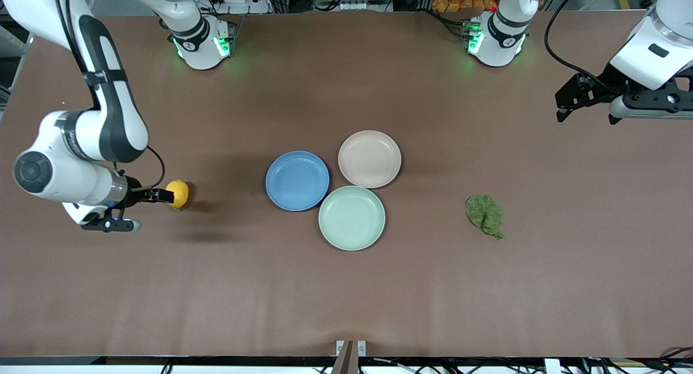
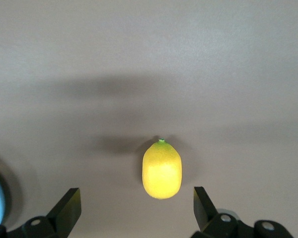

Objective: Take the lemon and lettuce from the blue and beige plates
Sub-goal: 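Open the right gripper to set the lemon on the table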

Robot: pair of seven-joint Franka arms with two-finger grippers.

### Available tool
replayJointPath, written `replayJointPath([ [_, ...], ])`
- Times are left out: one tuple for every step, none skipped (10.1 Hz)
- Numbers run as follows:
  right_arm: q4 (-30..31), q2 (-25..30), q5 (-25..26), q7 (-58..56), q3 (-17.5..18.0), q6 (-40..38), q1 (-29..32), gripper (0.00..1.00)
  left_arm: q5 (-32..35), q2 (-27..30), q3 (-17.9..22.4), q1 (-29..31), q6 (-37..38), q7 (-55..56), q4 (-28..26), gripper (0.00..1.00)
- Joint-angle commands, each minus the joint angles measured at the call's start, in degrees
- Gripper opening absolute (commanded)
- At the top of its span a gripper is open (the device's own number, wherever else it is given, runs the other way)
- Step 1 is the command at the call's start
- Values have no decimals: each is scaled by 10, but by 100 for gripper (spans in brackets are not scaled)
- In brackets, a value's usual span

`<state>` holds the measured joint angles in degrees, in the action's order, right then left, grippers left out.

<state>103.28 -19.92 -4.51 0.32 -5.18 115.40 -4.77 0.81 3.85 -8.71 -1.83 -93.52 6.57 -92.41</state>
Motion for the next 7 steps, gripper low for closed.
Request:
replayJointPath([
  [-53,28,5,-7,0,-89,-2,100,-4,-3,2,5,12,4,13,100],
  [-87,29,5,-7,0,-129,-2,100,-5,-3,2,10,12,16,13,100],
  [-108,33,5,-11,0,-151,-2,100,-5,-3,2,13,12,16,13,100],
  [-114,47,5,-15,0,-155,-2,100,-4,-3,2,13,12,15,13,100],
  [-120,61,6,-15,0,-161,-1,100,-4,-3,2,14,12,15,12,100],
  [-130,72,5,-15,1,-182,2,100,-4,-4,2,14,12,16,12,100],
  [-147,80,6,-15,1,-210,4,100,-4,-4,2,14,12,17,12,100],
])
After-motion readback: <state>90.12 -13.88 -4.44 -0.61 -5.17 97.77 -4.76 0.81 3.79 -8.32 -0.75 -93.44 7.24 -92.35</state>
